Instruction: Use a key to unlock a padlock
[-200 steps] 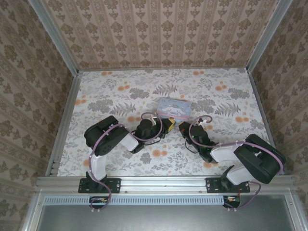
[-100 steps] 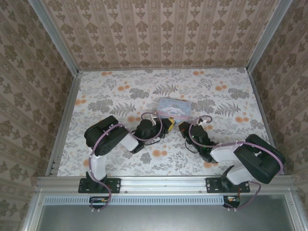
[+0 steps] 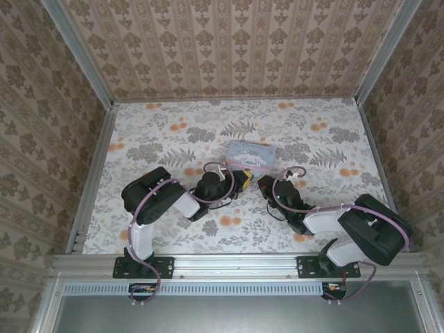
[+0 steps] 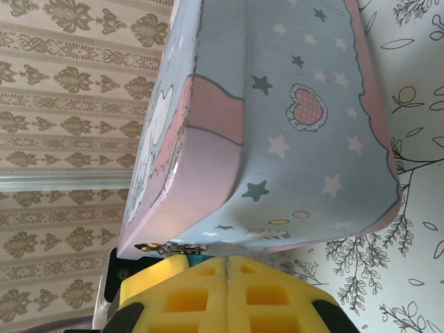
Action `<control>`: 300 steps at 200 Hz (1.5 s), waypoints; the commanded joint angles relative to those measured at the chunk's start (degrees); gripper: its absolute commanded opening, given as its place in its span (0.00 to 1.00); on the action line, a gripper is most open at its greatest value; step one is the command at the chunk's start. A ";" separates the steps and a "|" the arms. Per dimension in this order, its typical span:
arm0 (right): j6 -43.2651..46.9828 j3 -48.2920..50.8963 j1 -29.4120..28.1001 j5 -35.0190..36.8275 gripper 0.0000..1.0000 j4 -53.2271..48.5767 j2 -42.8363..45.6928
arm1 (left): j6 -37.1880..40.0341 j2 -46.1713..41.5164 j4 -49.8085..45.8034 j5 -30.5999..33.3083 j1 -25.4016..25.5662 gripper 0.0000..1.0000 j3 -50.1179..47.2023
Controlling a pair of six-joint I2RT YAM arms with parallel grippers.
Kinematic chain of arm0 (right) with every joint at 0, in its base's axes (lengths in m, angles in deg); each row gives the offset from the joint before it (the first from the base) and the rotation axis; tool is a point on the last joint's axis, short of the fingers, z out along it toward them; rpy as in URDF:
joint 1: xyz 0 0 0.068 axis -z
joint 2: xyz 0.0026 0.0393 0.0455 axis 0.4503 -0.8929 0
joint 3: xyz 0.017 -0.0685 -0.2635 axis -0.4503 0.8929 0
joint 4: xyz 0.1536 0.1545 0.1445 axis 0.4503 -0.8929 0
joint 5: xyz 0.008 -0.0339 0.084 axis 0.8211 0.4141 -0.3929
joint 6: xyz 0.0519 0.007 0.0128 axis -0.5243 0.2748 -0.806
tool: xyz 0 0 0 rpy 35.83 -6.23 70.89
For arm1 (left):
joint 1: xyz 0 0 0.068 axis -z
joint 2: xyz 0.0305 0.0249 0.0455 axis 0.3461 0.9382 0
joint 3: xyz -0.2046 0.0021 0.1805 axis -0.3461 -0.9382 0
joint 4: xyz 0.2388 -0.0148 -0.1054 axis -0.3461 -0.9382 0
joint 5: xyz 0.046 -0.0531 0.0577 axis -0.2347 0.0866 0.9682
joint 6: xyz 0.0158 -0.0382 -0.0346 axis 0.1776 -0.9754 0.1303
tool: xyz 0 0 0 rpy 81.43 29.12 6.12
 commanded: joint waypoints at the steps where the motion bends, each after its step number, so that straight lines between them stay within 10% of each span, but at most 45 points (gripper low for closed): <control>1: -1.04 -1.13 -0.76 -1.15 0.00 -0.23 1.14 | -0.04 1.33 2.92 -0.49 0.99 0.00 1.56; 138: -1.35 -1.05 -1.29 -0.97 0.00 0.40 0.76 | -0.25 1.39 2.92 -0.44 1.50 0.00 1.93; 234: -8.92 0.06 -1.21 -4.17 0.00 27.02 -15.64 | -0.64 2.33 3.09 -0.53 2.62 0.00 3.53; 300: -9.15 -0.20 1.26 -7.42 0.00 26.76 -16.71 | 1.01 1.40 3.22 -2.82 2.80 0.00 2.60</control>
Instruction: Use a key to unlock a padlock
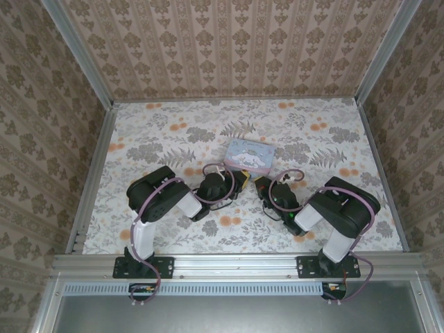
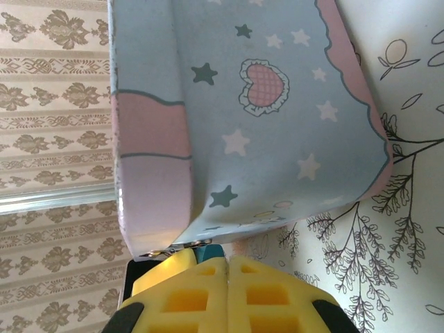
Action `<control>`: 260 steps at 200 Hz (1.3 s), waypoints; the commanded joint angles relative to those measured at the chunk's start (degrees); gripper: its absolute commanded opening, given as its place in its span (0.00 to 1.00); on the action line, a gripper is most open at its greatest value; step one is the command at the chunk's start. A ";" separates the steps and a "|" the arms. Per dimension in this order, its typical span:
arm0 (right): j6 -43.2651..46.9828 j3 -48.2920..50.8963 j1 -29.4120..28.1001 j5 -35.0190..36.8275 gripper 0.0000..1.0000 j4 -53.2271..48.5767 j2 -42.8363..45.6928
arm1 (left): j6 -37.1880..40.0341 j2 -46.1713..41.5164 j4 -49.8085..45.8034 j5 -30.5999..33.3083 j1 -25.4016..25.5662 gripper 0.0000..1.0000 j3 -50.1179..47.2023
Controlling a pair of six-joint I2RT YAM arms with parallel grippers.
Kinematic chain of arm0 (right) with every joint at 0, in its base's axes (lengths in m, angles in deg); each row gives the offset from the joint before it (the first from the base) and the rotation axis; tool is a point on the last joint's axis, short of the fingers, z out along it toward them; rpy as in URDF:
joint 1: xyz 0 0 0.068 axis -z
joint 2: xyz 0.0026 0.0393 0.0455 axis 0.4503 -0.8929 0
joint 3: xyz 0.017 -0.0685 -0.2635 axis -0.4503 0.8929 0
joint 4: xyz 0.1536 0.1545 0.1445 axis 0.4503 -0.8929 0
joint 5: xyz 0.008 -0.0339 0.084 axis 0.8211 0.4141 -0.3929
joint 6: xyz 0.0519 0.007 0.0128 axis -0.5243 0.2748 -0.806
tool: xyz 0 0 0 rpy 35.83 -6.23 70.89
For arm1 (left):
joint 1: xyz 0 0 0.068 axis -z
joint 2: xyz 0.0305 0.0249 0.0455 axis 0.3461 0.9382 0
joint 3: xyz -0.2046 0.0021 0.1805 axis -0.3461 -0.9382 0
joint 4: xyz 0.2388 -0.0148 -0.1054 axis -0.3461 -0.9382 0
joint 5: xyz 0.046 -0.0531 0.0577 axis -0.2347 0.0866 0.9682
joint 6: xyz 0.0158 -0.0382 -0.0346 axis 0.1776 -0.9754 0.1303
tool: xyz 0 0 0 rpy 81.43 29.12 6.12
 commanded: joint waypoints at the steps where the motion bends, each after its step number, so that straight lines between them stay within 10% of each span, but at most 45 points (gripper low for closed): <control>1: -1.34 -1.03 0.87 -5.94 0.00 5.92 -0.03 | 1.10 -1.30 4.91 -8.04 2.27 0.00 1.47; 241: 1.87 -9.27 2.39 -22.23 0.00 5.17 -6.82 | 2.20 -0.06 4.98 -10.61 2.34 0.00 0.91; 260: 2.75 -8.86 2.90 -22.79 0.16 5.12 -6.77 | 2.48 0.17 5.06 -9.43 1.40 0.00 -0.11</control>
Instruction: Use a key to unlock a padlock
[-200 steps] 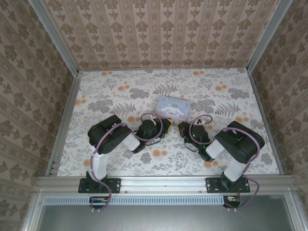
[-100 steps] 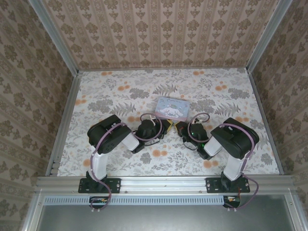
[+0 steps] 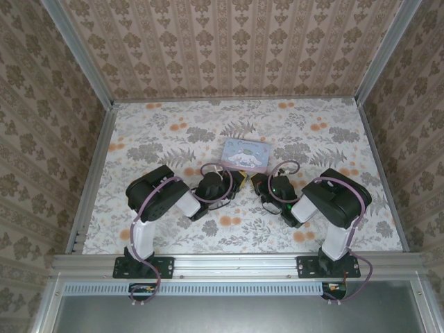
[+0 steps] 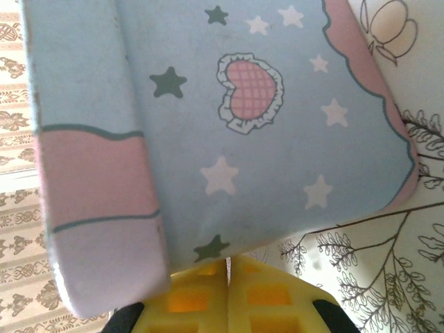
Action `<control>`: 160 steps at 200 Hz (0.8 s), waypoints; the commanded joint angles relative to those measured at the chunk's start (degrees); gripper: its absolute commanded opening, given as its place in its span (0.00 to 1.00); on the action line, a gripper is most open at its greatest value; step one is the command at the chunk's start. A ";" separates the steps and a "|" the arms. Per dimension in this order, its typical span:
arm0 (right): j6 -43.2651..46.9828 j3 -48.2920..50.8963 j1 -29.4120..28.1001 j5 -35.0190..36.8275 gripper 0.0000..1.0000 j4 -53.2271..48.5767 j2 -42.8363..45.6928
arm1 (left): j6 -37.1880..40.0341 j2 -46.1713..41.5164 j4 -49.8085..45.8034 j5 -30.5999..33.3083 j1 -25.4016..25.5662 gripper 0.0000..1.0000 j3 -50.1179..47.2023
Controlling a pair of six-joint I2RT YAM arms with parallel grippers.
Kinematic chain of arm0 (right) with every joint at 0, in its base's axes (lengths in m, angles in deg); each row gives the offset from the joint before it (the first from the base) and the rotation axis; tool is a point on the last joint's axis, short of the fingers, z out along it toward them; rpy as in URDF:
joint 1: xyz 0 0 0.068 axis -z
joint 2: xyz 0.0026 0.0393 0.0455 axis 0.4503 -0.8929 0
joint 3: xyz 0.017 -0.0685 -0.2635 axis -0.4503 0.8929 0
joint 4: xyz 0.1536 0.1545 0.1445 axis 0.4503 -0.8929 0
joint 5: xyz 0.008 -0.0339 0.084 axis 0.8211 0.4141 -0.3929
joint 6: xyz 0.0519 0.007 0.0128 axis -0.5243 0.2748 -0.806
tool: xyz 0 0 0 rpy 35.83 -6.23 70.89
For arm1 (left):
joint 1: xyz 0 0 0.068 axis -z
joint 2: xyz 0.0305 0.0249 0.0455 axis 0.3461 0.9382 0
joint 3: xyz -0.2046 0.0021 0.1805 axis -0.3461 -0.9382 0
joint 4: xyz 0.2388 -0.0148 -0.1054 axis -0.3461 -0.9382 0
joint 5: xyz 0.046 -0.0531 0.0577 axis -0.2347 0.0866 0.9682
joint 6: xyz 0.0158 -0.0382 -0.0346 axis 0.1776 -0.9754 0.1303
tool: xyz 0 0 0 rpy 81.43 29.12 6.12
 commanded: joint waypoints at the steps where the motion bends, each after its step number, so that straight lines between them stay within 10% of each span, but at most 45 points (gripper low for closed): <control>1: 2.28 -3.43 -1.69 -10.70 0.17 5.76 -0.77 | 1.23 0.13 5.98 -9.26 2.55 0.00 0.40; 87: 9.54 2.85 1.52 -13.69 0.75 -3.24 9.87 | 2.23 1.44 5.89 -9.01 -1.49 0.00 -0.75; 160: 23.12 6.77 5.81 -20.56 0.78 -38.37 36.91 | 3.65 0.74 5.71 -10.59 -3.39 0.00 -1.69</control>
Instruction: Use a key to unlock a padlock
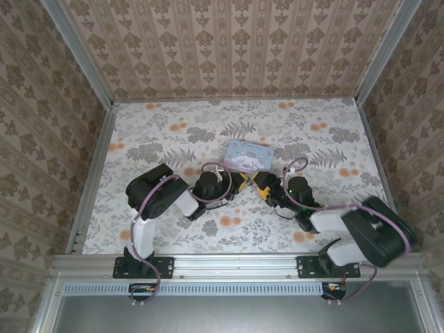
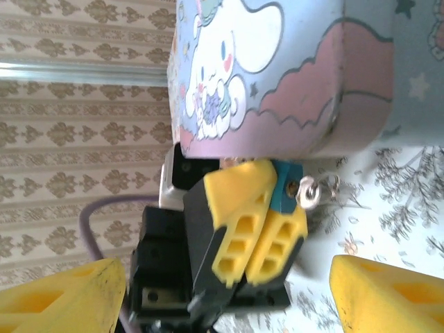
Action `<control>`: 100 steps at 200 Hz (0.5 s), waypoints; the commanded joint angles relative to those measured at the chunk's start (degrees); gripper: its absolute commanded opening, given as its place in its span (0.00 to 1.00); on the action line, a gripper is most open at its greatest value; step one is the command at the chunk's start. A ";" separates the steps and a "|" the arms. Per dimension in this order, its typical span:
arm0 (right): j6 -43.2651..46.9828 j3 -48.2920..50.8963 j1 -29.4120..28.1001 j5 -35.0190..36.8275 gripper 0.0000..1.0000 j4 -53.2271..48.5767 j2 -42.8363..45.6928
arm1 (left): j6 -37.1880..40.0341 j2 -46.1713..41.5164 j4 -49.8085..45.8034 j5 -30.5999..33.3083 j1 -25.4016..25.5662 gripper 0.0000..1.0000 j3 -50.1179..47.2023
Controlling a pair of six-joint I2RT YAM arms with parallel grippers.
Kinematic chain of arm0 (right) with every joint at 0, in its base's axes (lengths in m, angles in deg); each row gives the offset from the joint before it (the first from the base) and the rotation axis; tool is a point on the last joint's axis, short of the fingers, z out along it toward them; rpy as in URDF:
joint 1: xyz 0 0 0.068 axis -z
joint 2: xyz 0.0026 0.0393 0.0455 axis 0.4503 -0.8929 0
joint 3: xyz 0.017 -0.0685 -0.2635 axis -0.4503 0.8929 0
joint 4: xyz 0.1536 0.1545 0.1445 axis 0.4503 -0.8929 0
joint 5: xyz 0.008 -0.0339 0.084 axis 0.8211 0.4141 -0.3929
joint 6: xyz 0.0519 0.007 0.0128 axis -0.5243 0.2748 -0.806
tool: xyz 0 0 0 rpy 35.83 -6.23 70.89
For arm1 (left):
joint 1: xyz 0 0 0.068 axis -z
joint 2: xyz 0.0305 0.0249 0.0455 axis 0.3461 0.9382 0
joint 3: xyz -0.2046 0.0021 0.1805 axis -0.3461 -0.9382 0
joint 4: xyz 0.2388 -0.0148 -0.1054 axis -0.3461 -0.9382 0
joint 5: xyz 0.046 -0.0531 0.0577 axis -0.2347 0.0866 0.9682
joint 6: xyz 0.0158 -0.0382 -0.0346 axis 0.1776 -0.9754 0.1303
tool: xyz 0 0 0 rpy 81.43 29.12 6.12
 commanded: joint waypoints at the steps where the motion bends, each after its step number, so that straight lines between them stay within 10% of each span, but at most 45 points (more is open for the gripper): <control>1: 9.78 -0.74 0.81 -3.66 0.78 -21.26 10.37 | 2.06 -0.17 2.24 -1.73 -0.88 0.00 -0.61; 40: 29.48 -9.80 1.05 -0.69 0.74 -49.93 21.22 | 2.51 -0.37 2.15 -3.07 -1.64 0.00 -0.90; 100: 44.65 -19.26 -3.33 4.90 0.65 -58.93 14.41 | 2.98 -0.89 2.14 -4.46 -2.57 0.00 -2.45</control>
